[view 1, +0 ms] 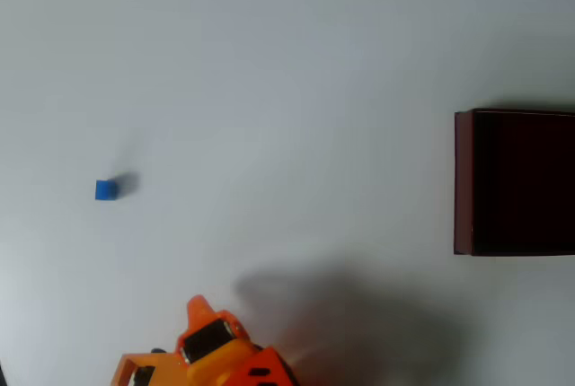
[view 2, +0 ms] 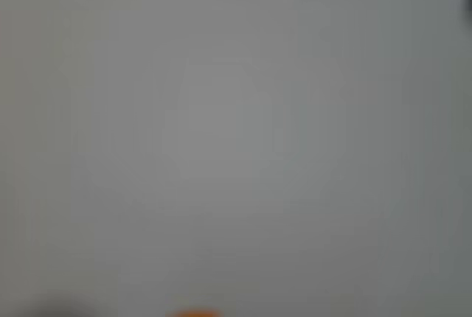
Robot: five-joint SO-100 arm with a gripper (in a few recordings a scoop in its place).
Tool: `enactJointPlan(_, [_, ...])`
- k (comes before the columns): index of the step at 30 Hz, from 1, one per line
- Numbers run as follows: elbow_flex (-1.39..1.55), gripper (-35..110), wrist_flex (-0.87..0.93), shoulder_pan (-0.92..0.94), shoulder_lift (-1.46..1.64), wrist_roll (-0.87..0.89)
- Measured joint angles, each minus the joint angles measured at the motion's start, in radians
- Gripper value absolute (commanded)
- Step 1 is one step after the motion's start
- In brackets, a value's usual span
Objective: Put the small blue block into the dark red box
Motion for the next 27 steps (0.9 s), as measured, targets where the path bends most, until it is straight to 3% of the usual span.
enactJointPlan(20, [0.000,2,-0.002,0.000,0.000,0.003])
enactJointPlan(27, [0.000,6,-0.018,0.069,-0.031,0.224])
